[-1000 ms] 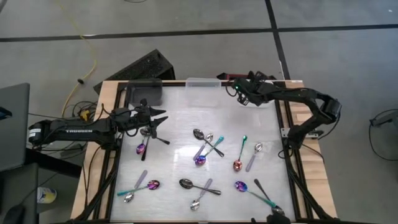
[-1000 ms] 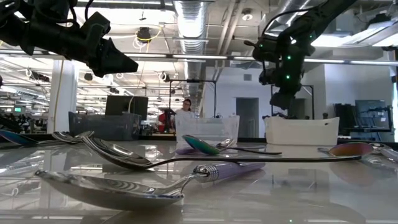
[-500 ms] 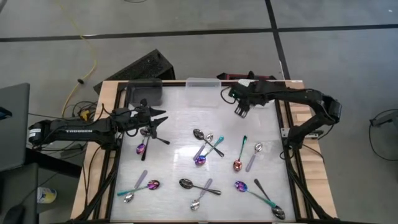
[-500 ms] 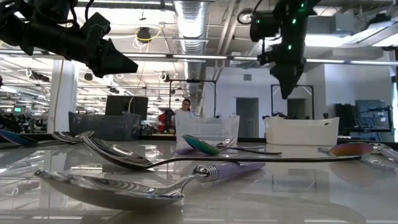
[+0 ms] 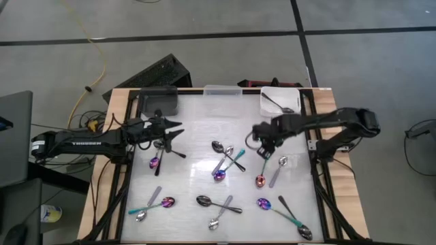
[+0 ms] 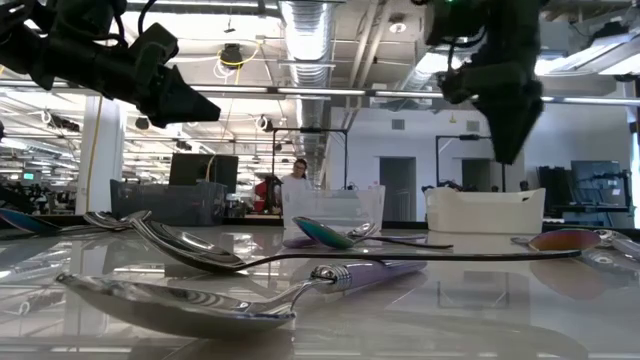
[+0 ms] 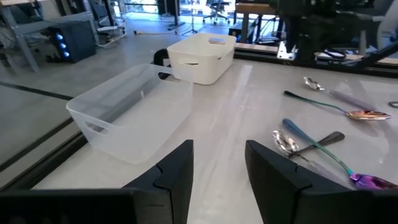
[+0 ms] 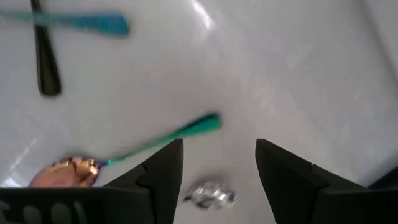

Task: Sort silverware by color (type)
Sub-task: Put the black spoon into the white bin

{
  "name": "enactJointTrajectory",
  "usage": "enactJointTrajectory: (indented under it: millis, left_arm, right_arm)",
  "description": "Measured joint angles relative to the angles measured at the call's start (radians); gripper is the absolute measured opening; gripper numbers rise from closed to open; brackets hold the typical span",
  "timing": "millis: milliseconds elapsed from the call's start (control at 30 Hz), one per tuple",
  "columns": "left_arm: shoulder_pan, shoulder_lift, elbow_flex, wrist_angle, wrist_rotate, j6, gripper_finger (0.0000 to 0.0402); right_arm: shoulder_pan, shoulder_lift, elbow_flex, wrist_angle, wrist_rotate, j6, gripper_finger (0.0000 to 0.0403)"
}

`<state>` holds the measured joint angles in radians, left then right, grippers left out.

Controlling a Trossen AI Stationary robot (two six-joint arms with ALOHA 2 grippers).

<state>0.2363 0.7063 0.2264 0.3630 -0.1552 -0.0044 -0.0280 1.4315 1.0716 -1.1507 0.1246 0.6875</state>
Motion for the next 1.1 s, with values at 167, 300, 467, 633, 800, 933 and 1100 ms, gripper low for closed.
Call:
enactJointTrajectory:
  millis: [167, 300, 467, 633, 800, 933, 1100]
  left_arm:
    - [0.000, 0.000, 0.000, 0.000, 0.040, 0.000, 0.0132]
    - [0.000, 0.000, 0.001, -0.039, 0.084, -0.040, 0.0132]
    - [0.000, 0.011, 0.107, -0.361, 0.089, -0.173, 0.0132]
    - [-0.008, 0.113, 0.262, -0.713, 0.093, -0.255, 0.0132]
    - [-0.045, 0.281, 0.383, -0.916, 0.151, -0.201, 0.0132]
    - [-0.080, 0.424, 0.479, -1.094, 0.174, -0.075, 0.0132]
    - [-0.105, 0.558, 0.517, -1.157, 0.168, 0.096, 0.0132]
  right_arm:
    - [0.135, 0.000, -0.041, 0.018, 0.000, 0.157, 0.0223]
    - [0.232, 0.000, -0.076, 0.122, 0.012, 0.183, 0.0223]
    - [0.304, 0.000, -0.124, 0.348, 0.067, 0.066, 0.0223]
    - [0.287, 0.000, -0.158, 0.532, 0.071, -0.147, 0.0223]
    - [0.254, 0.000, -0.161, 0.614, 0.063, -0.347, 0.0223]
    - [0.230, 0.000, -0.161, 0.646, 0.055, -0.450, 0.0223]
    - [0.198, 0.000, -0.161, 0.642, 0.021, -0.502, 0.0223]
